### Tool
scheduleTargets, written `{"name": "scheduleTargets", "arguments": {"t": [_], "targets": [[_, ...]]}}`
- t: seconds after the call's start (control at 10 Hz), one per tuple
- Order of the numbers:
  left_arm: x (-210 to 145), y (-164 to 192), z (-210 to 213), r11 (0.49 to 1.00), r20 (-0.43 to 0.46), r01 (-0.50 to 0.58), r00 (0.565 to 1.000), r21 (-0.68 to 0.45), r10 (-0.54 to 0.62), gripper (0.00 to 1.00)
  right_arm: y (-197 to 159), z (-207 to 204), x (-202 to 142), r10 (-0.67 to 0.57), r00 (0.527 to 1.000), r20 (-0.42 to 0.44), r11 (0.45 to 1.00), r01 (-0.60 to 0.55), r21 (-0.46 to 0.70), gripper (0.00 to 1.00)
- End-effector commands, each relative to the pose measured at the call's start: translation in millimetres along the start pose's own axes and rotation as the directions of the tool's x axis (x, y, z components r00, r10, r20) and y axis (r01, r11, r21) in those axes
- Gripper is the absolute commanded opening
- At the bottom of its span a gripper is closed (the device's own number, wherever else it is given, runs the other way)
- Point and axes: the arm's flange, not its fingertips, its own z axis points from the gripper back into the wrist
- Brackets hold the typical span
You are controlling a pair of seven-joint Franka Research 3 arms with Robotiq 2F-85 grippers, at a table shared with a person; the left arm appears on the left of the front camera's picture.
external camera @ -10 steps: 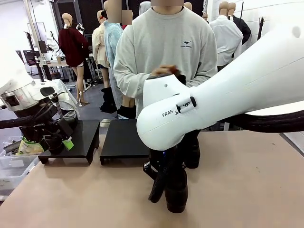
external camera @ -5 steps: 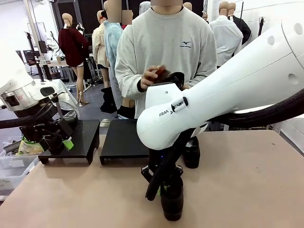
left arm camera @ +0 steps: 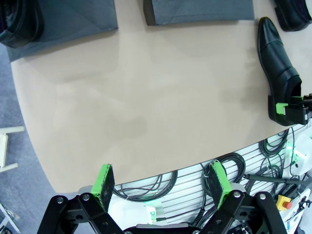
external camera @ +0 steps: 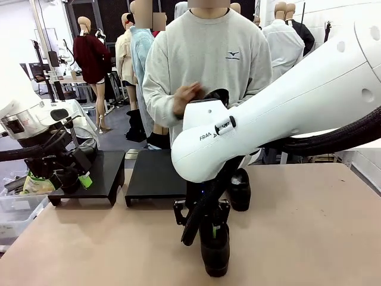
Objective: Organize the shoes by placing them on the stand.
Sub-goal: Pick up one Shoe and place it in the middle of the table, then place the Shoe from the middle of the table onto the Shoes Stand.
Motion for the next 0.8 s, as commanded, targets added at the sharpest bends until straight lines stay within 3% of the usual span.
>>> {"name": "scheduleTargets", "arguments": {"t": [0.0,0.3,0.4,0.5,0.7], "targets": [[-1.2,1.9,-0.2,1.0,-0.001,0.005,1.0,-0.02,-0.006,1.0,-5.6,1.5,-10.4,0.009,1.0,0.02,0.999,-0.01,0.04,1.0],[-1.2,1.9,-0.2,1.0,-0.001,0.005,1.0,-0.02,-0.006,1.0,-12.2,5.6,-14.8,0.014,0.999,0.034,0.999,-0.016,0.051,1.0],[-1.2,1.9,-0.2,1.0,-0.001,0.005,1.0,-0.02,-0.006,1.0,-12.9,6.5,-13.9,0.033,0.999,-0.007,0.999,-0.033,-0.006,1.0],[-1.2,1.9,-0.2,1.0,-0.001,0.005,1.0,-0.02,-0.006,1.0,-3.1,9.1,-8.8,0.007,0.999,0.036,1.0,-0.007,0.006,1.0],[-1.2,1.9,-0.2,1.0,-0.001,0.005,1.0,-0.02,-0.006,1.0,-3.1,9.1,-8.8,0.007,0.999,0.036,1.0,-0.007,0.006,1.0]]}}
